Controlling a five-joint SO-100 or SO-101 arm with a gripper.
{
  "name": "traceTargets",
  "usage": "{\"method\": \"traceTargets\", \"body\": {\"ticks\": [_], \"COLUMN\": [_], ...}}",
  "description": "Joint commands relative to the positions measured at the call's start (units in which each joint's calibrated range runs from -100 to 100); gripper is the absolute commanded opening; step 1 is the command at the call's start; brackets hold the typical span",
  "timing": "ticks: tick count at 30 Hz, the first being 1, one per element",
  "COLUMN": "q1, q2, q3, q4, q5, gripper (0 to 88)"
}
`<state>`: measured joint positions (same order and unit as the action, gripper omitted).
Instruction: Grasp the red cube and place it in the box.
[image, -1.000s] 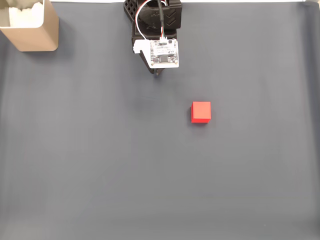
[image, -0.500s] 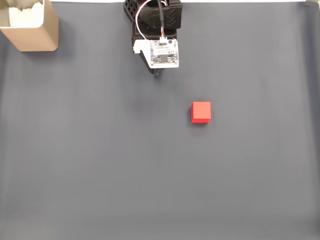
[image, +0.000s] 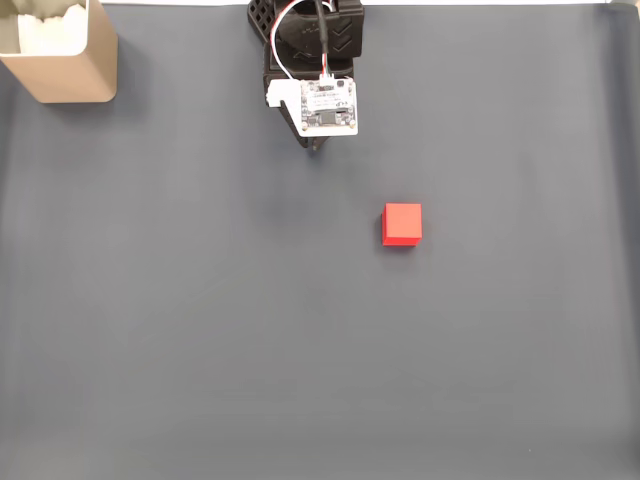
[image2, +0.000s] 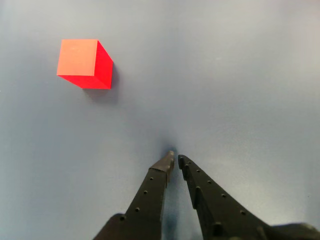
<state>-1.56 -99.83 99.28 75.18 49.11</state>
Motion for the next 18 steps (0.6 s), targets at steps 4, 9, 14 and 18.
{"method": "traceTargets", "body": {"ticks": [4, 9, 14, 18], "q1": [0.42, 0.42, 0.42, 0.42], "q2": [-0.09, -0.09, -0.09, -0.09], "q3": [0.54, 0.54, 0.54, 0.54], "q4": [0.72, 0.72, 0.72, 0.64], "q5": [-0.1, -0.29, -0.29, -0.49], "gripper": [0.0, 0.3, 0.0, 0.0]}}
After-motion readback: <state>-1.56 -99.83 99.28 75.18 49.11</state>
